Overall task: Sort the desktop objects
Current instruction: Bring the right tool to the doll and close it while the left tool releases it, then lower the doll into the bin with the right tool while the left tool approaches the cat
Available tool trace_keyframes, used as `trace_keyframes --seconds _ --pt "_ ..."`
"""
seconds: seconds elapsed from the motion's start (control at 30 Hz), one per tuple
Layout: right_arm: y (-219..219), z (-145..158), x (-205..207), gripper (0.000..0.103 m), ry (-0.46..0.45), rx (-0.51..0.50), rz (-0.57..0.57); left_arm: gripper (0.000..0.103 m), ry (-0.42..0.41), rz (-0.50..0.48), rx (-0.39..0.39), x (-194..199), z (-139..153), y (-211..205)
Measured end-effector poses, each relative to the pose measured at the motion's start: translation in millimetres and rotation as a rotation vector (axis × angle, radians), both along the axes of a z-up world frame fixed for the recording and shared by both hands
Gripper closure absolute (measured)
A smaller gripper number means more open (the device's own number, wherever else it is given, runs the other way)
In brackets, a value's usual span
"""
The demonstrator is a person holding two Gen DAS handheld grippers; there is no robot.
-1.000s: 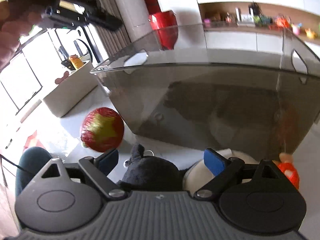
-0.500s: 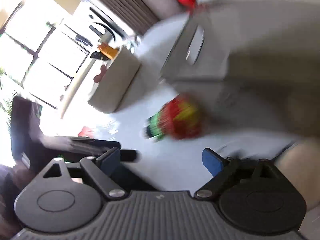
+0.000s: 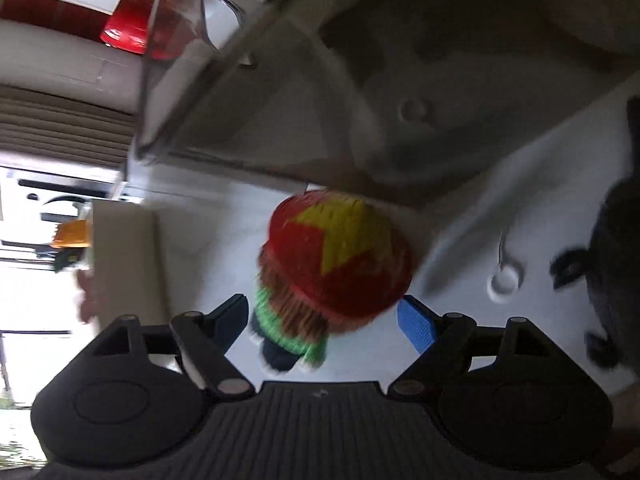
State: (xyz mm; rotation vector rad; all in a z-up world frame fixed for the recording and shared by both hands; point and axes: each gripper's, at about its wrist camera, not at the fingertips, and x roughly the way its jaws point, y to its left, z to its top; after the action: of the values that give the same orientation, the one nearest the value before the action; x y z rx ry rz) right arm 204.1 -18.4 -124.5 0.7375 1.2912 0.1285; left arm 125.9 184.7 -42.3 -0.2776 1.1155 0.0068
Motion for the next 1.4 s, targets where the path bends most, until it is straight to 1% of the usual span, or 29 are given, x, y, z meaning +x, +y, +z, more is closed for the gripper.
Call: trace_keyframes --seconds 0.07,0.1,0.2,0.3,0.37,0.43,0.5,0.57,0.63,0.7,0.73,0.77,0.8,0.87,0.93,0.97,1.0,1.03,1.13,1.23,1.3,1.37,1.4 --pt "6 2 -1 0.044 -0.042 -0.014 0.041 0.003 -0.002 -0.001 -0.001 -3 -2 0" --pt "8 4 -1 0.049 -0.056 -0.012 0.074 0.003 -0.003 -0.001 -0.003 -3 -3 1" --pt "12 13 -9 0.055 -0.077 -0.029 0.219 0.003 -0.012 -0.003 0.001 -4 0 1" --pt "9 32 -25 0.056 -0.12 -0.035 0.385 0.003 -0.028 -0.018 0.005 -4 7 -3" --pt "-1 56 -38 0.056 -0.182 -0.045 0.478 0.003 -0.051 -0.042 -0.002 -2 14 -9" --pt "-18 92 -50 0.056 -0.273 -0.076 0.537 0.003 -0.084 -0.067 -0.016 1 22 -14" --pt "-41 134 -60 0.057 -0.388 -0.099 0.553 0.003 -0.116 -0.075 -0.049 8 27 -21" --pt "-68 177 -58 0.057 -0.504 -0.12 0.522 0.003 -0.123 -0.069 -0.109 19 28 -28" --pt "-87 212 -52 0.057 -0.625 -0.196 0.465 0.003 -0.113 -0.066 -0.183 31 26 -35" --pt "-95 229 -35 0.057 -0.68 -0.294 0.436 0.003 -0.101 -0.068 -0.232 40 24 -44" --pt "-96 231 -22 0.057 -0.675 -0.342 0.431 0.003 -0.096 -0.075 -0.241 43 24 -49" --pt "-94 223 -6 0.057 -0.637 -0.386 0.435 0.003 -0.092 -0.083 -0.243 45 24 -55" --pt "-90 211 15 0.057 -0.575 -0.426 0.456 0.003 -0.088 -0.095 -0.235 45 24 -60" --pt "-79 179 63 0.057 -0.412 -0.486 0.535 0.003 -0.074 -0.109 -0.221 45 22 -69" --pt "-63 136 96 0.057 -0.24 -0.504 0.615 0.002 -0.055 -0.111 -0.22 45 17 -74" --pt "-56 116 107 0.057 -0.17 -0.498 0.64 0.002 -0.042 -0.107 -0.222 45 14 -75" --pt "-49 99 116 0.057 -0.111 -0.485 0.658 0.002 -0.026 -0.106 -0.225 45 10 -78" --pt "-43 84 122 0.057 -0.075 -0.467 0.668 0.002 -0.009 -0.112 -0.229 45 6 -81" --pt "-29 61 128 0.056 -0.038 -0.424 0.7 0.002 0.038 -0.155 -0.239 45 -7 -95" --pt "-23 50 128 0.055 -0.007 -0.381 0.702 0.002 0.065 -0.203 -0.241 45 -15 -114" --pt "-21 51 125 0.049 -0.021 -0.385 0.723 0.002 0.079 -0.238 -0.236 44 -19 -129" --pt "-40 55 118 0.047 -0.057 -0.411 0.734 0.002 0.088 -0.273 -0.229 42 -21 -144" --pt "-47 57 112 0.042 -0.084 -0.432 0.739 0.002 0.092 -0.29 -0.221 41 -21 -152"
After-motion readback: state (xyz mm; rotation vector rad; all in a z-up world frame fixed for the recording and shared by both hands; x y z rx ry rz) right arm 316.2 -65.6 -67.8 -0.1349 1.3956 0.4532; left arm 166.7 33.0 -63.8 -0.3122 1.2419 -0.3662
